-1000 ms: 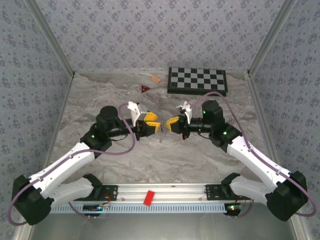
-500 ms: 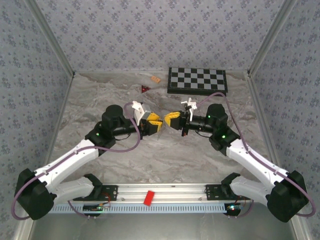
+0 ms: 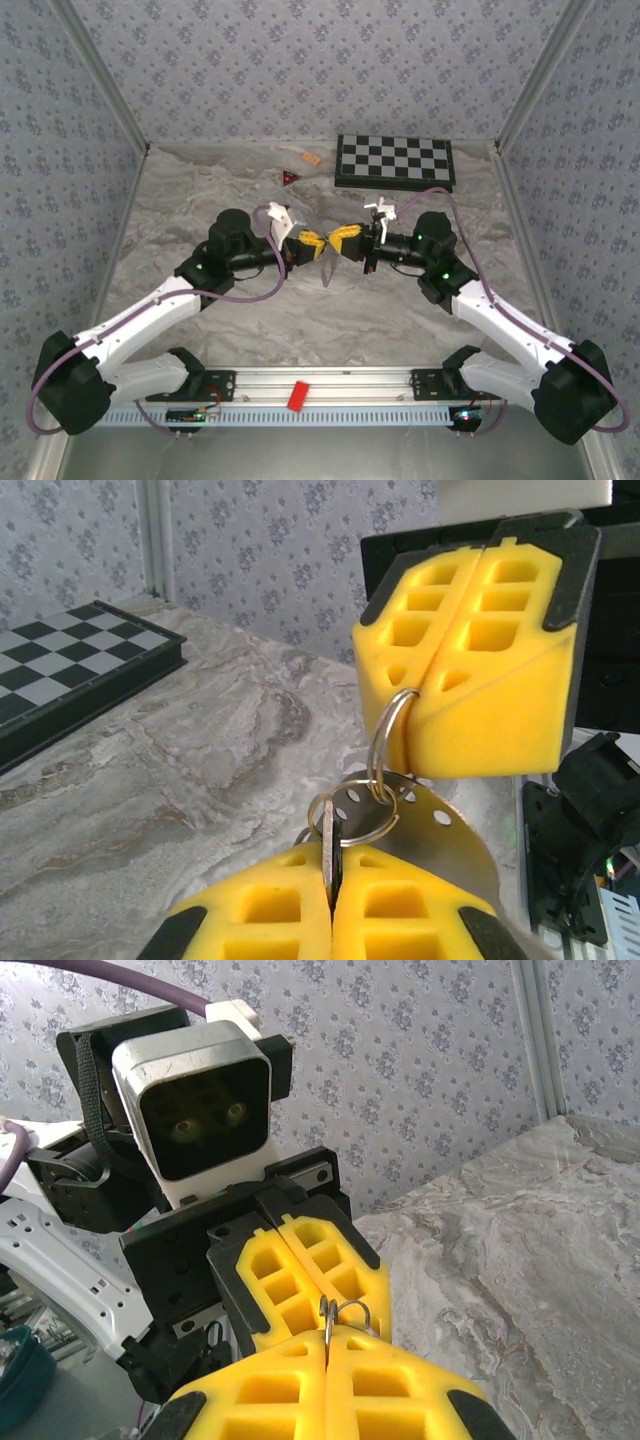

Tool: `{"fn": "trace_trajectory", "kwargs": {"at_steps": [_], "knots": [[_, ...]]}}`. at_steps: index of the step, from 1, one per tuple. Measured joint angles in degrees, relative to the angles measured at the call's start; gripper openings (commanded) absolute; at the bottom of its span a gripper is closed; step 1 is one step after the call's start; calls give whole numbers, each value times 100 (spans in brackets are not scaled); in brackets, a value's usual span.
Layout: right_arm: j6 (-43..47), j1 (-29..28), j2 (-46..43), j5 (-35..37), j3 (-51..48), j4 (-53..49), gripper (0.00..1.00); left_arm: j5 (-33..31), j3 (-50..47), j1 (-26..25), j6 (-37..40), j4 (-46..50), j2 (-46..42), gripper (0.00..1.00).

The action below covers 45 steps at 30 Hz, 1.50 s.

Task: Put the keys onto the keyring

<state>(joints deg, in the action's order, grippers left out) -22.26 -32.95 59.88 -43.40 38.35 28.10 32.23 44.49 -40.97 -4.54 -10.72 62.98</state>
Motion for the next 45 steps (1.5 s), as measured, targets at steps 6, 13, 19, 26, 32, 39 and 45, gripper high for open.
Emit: {"fn": "trace_trajectory", "kwargs": {"at_steps": [6, 13, 19, 26, 32, 39, 45], "knots": [[-212, 9, 2, 7, -79, 221, 0, 186, 13, -96, 13, 2, 101, 6], [-284, 9, 2, 7, -83, 400, 0, 251, 98, -155, 127, 48, 98, 23], [-282, 31, 7, 7, -87, 520, 0, 247, 66, -109, 15, 142, -70, 32], [-282, 74, 39, 2, -109, 540, 0, 247, -105, 168, -437, -350, -595, 33], [-284, 68, 127, -39, -109, 629, 0, 356, -105, 177, -914, -846, -452, 29], [-284, 39, 138, -59, -109, 649, 0, 529, -105, 177, -1274, -1132, -57, 22], [-284, 17, 138, -76, -109, 688, 0, 595, -105, 188, -1421, -1320, -15, 14]]}}
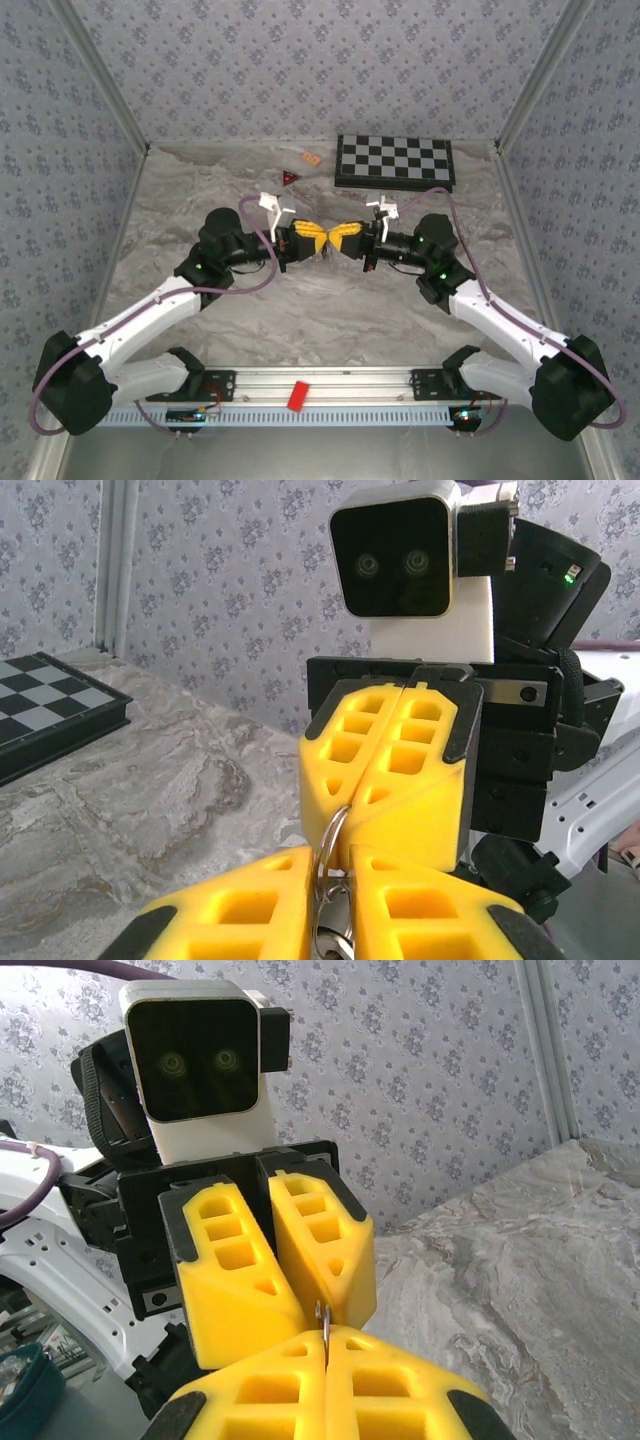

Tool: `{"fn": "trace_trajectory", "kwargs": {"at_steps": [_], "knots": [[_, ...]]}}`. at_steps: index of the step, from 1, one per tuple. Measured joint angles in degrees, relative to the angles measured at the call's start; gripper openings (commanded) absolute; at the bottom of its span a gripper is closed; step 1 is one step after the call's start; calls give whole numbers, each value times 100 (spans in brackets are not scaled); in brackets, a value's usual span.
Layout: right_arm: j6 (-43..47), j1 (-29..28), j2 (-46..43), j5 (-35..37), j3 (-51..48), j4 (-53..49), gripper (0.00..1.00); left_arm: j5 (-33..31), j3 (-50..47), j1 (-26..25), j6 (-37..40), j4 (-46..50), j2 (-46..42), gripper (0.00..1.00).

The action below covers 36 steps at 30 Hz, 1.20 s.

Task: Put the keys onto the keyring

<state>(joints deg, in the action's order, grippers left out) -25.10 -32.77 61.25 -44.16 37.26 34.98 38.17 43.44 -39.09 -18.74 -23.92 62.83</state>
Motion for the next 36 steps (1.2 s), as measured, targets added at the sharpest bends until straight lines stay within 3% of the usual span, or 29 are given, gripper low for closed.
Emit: {"fn": "trace_trajectory", "kwargs": {"at_steps": [6, 11, 13, 18, 23, 27, 36], "knots": [[0, -15, 0, -24, 0, 39, 0, 129, 0, 11, -44, -116, 68, 13], [-2, -9, 0, -22, -17, 57, 0, 205, 0, 20, -70, -173, 114, 7], [-2, -9, -2, -20, -33, 85, 0, 234, 0, 24, -79, -177, 114, 0], [-20, -9, -2, -22, -37, 111, 0, 280, 0, 37, -83, -181, 114, 0], [35, -9, -17, -11, -37, -83, 12, 282, 7, 31, 131, 24, 87, 0], [407, 31, -219, 59, 57, -1005, 27, 269, 90, 31, 535, 629, 61, 0], [1886, 63, -341, 168, 1392, -3912, 36, 254, 426, 31, 1440, 1759, 72, 0]]}}
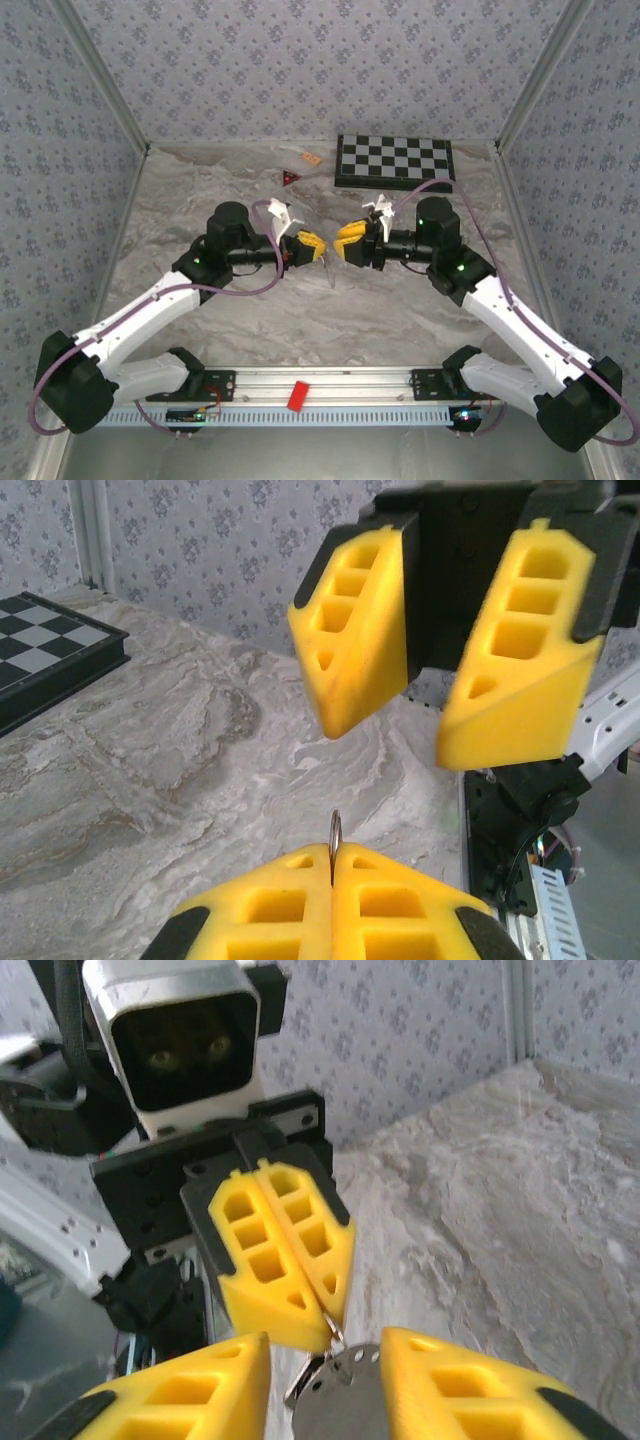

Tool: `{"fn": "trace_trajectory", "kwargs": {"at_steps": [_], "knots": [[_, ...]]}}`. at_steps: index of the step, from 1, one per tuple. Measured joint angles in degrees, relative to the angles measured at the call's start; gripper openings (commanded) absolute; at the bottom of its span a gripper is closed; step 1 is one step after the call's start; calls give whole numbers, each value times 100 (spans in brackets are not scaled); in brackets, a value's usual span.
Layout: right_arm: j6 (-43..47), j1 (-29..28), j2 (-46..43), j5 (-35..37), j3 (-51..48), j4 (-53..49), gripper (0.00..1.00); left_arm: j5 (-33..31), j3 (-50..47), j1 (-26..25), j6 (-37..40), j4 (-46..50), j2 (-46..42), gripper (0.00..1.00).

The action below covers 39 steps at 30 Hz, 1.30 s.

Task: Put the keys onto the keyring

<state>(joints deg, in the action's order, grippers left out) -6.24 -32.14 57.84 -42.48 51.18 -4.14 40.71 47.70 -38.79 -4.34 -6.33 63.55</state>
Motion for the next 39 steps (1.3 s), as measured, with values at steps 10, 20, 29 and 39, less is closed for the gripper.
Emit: {"fn": "trace_trajectory", "kwargs": {"at_steps": [10, 20, 29, 39], "knots": [[850, -4, 627, 35, 568, -1631, 37, 70, 225, 0, 590, 713, 74, 0], [1193, -184, 962, 68, 955, -2068, 35, 247, 321, 0, 798, 970, 212, 0], [1381, -369, 1161, 66, 1093, -2199, 26, 330, 321, 0, 798, 1008, 225, 0], [1486, -433, 1198, -48, 1102, -2249, 0, 330, 321, 13, 793, 1091, 225, 0]]}}
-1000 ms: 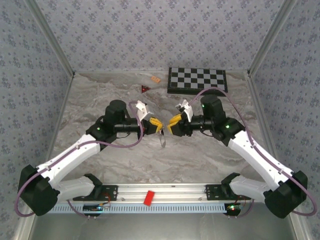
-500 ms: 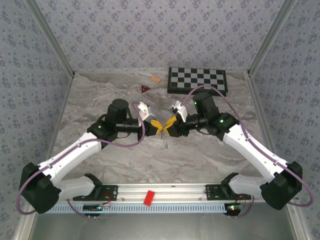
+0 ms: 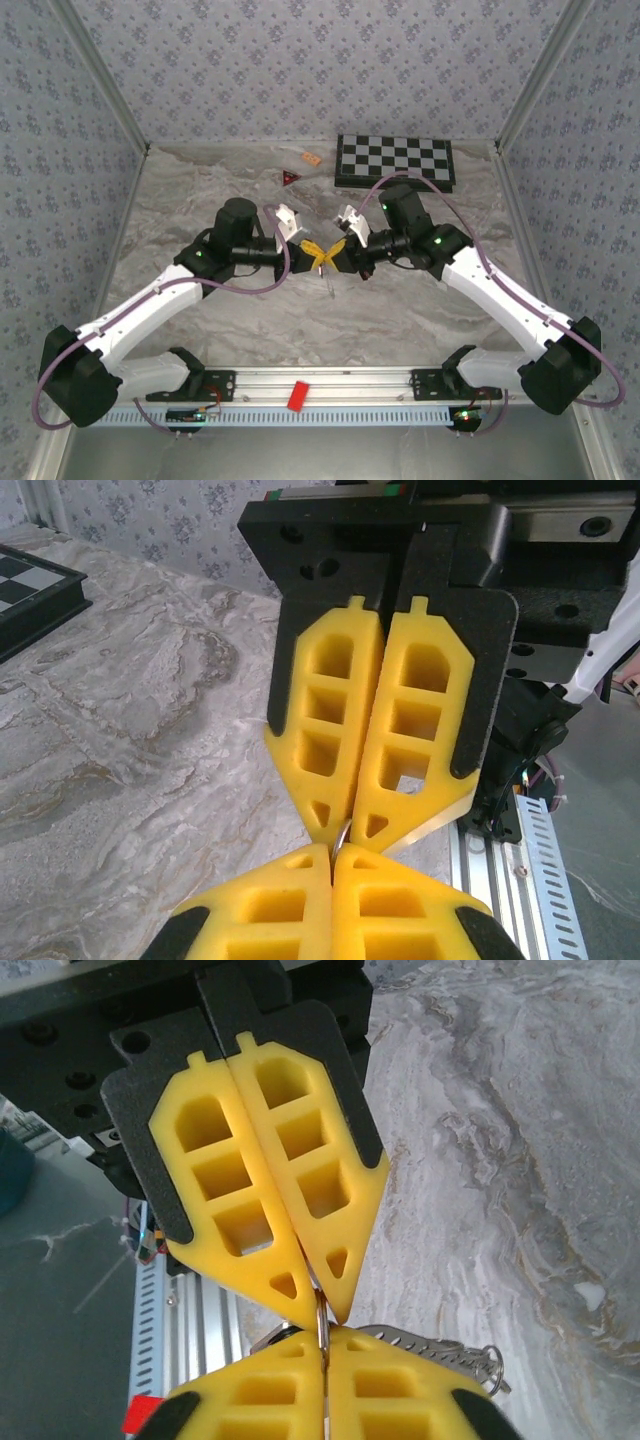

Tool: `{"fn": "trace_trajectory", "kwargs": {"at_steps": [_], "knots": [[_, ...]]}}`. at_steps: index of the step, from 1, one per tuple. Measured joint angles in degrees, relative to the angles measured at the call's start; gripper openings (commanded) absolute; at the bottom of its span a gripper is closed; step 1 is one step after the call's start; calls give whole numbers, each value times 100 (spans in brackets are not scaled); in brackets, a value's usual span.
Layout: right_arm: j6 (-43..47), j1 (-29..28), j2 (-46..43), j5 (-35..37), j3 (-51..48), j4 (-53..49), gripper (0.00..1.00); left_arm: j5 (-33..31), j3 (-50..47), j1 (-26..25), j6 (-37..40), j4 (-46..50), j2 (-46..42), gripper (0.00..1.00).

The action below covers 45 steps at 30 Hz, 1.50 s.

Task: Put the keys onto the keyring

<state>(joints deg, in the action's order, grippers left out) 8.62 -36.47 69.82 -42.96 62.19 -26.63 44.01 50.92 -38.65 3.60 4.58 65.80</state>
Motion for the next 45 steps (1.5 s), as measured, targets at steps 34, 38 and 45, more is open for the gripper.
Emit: {"fn": "trace_trajectory", "kwargs": {"at_steps": [34, 38, 45], "knots": [[-2780, 136, -717, 422, -2583, 6457, 0, -894, -1016, 170, -1690, -2481, -715, 39], [-2957, 136, -717, 424, -2599, 6701, 0, -870, -1016, 170, -1762, -2612, -621, 39], [-3099, 133, -717, 424, -2629, 6865, 0, -785, -1016, 170, -1884, -2767, -522, 28]]}}
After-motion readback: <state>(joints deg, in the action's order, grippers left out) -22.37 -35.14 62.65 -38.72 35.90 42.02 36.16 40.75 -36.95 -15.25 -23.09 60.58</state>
